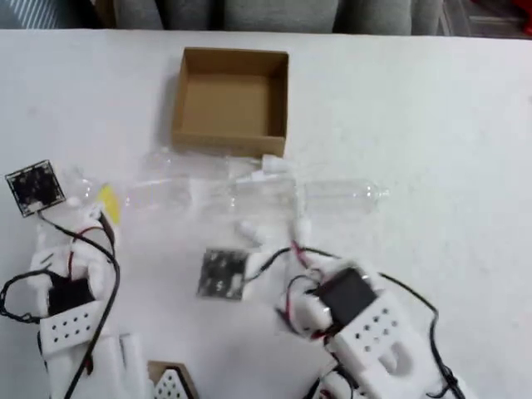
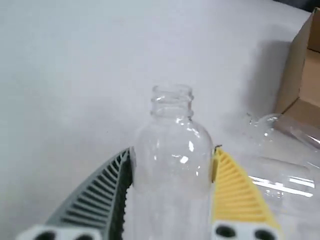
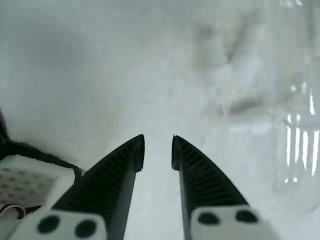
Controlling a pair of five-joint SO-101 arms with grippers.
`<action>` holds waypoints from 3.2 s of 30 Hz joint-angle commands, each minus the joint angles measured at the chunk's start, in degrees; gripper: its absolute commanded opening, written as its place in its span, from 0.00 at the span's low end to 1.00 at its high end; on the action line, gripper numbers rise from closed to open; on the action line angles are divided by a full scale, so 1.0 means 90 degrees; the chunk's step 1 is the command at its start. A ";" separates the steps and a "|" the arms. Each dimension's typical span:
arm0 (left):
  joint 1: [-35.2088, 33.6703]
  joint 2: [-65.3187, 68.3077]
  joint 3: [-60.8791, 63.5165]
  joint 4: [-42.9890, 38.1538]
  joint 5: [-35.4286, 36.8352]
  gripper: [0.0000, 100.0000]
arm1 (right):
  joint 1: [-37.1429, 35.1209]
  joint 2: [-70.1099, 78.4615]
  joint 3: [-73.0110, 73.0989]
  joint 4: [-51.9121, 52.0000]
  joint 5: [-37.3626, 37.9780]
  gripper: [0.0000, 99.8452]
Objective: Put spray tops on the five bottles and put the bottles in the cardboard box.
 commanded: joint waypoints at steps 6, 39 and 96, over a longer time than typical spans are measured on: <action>-0.0190 -0.0190 0.0059 -0.0430 0.0068 0.06 | 0.0171 0.0737 0.0723 -0.1851 0.1875 0.12; -0.0151 -0.0190 0.0078 -0.0449 0.0068 0.06 | 0.1050 0.4449 0.0440 -0.4752 0.2335 0.12; 0.0640 -0.0484 -0.0147 -0.0440 0.0068 0.06 | 0.2457 0.4127 -0.3321 -0.0991 -0.1700 0.02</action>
